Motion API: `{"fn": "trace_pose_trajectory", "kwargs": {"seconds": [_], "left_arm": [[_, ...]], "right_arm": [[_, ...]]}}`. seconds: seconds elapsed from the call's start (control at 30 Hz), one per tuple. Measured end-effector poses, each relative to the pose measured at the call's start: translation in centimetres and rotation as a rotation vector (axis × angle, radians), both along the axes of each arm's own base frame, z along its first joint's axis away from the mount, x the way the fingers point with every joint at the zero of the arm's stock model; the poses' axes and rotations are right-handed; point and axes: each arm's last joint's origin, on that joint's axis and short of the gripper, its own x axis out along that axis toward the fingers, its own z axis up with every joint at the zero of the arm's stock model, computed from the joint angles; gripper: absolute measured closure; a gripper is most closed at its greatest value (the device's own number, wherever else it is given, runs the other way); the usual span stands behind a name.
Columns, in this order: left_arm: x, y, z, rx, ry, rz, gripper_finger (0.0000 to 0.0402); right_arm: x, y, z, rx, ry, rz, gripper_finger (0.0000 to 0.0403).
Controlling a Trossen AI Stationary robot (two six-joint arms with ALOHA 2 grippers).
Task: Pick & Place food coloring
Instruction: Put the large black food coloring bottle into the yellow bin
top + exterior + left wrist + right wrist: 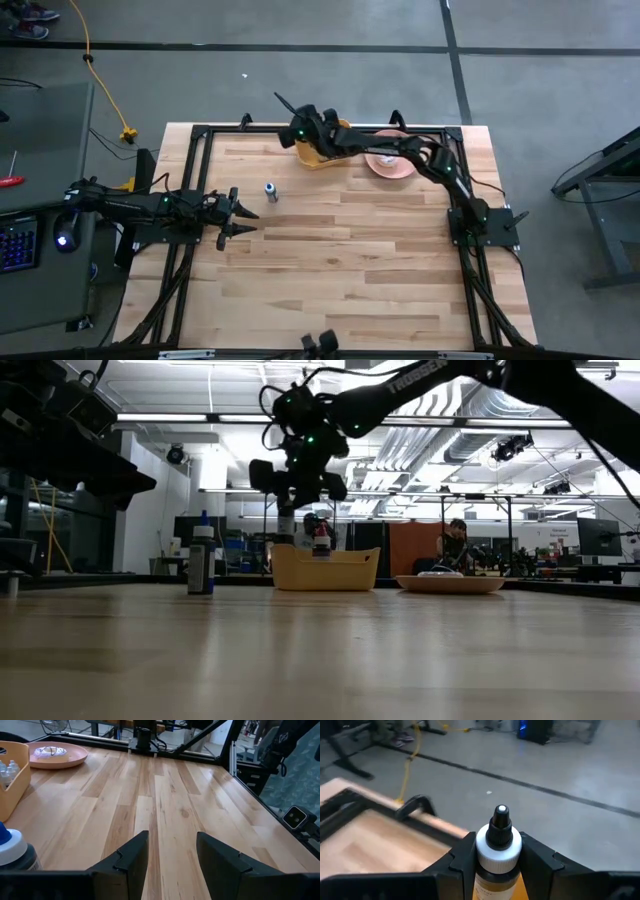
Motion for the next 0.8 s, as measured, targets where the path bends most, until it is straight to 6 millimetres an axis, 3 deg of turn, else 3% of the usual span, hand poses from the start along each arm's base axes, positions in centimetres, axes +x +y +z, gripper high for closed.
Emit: {"fn": "trace_pose_trajectory", "kwargs": {"seconds": [0.17,0.8], "left_arm": [[0.0,0.0,0.0,0.0,0.0,0.0,0.0238],[0.0,0.0,0.0,0.0,0.0,0.0,0.0238]], "right_arm": [[0.6,-1.0,-0.7,0.021,-0.001,-0.085,0.0289],[0.4,-0.5,-3.6,0.152,0.006,-0.178,0.0289]]}}
